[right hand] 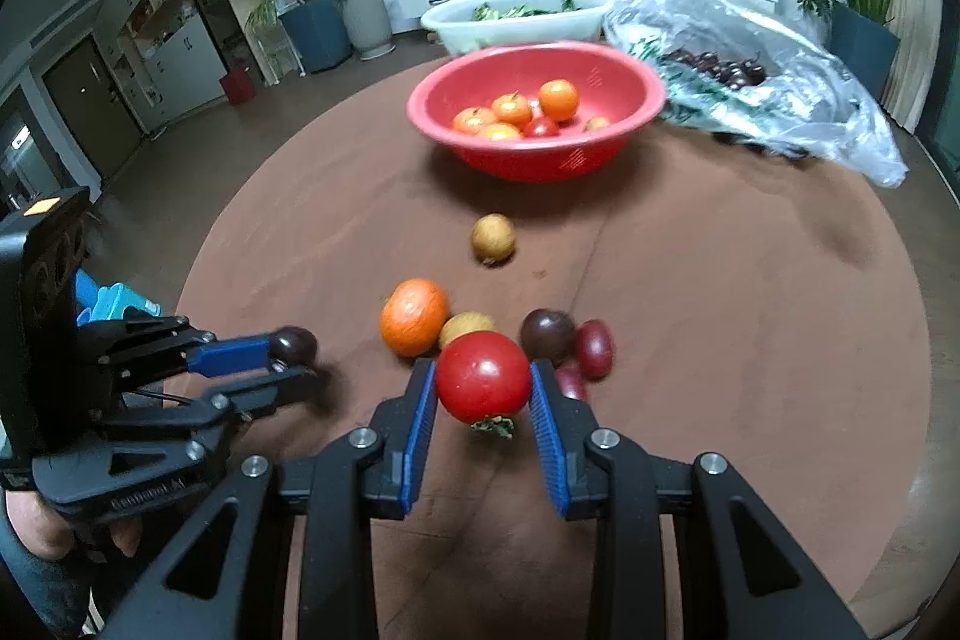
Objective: Organize fruits
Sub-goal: 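Grasp a red tomato with the right tool while the left tool holds the plum, then lower the plum and tomato into the red basin and open both tools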
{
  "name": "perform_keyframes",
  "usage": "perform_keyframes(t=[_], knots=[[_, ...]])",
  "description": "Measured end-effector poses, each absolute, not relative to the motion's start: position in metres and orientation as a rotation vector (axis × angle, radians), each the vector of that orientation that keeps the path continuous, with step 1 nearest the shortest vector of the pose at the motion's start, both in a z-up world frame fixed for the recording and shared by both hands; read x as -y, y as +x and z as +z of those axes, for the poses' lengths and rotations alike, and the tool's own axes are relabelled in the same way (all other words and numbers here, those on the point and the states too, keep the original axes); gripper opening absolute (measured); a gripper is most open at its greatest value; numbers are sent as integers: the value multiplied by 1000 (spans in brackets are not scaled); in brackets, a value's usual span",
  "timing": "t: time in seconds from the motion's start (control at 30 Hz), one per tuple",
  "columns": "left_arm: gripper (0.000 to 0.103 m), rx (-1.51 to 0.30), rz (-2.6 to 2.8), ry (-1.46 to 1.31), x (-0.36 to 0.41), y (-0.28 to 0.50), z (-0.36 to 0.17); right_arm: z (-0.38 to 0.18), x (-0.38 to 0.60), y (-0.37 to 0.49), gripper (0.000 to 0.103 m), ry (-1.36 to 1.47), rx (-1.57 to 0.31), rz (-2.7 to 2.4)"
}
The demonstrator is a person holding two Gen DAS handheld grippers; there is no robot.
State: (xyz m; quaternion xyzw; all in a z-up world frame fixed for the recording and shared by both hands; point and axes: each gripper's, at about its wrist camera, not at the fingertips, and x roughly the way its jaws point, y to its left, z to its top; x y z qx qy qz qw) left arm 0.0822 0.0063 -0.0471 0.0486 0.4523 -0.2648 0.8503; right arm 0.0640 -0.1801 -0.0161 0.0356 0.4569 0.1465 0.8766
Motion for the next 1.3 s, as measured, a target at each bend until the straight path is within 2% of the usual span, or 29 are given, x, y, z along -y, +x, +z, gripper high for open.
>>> perform_keyframes(t=[0.43,0.73,0.97,1.3], knots=[[23,-860,-537,185,10,144,6,33,220,95,34,75,-871,236],[23,-847,-536,214,32,211,30,63,216,157,34,23,-827,247],[23,-904,-543,287,61,261,3,42,199,208,34,-12,-877,271],[24,-944,-537,311,74,290,-37,-6,190,245,34,-63,-989,253]])
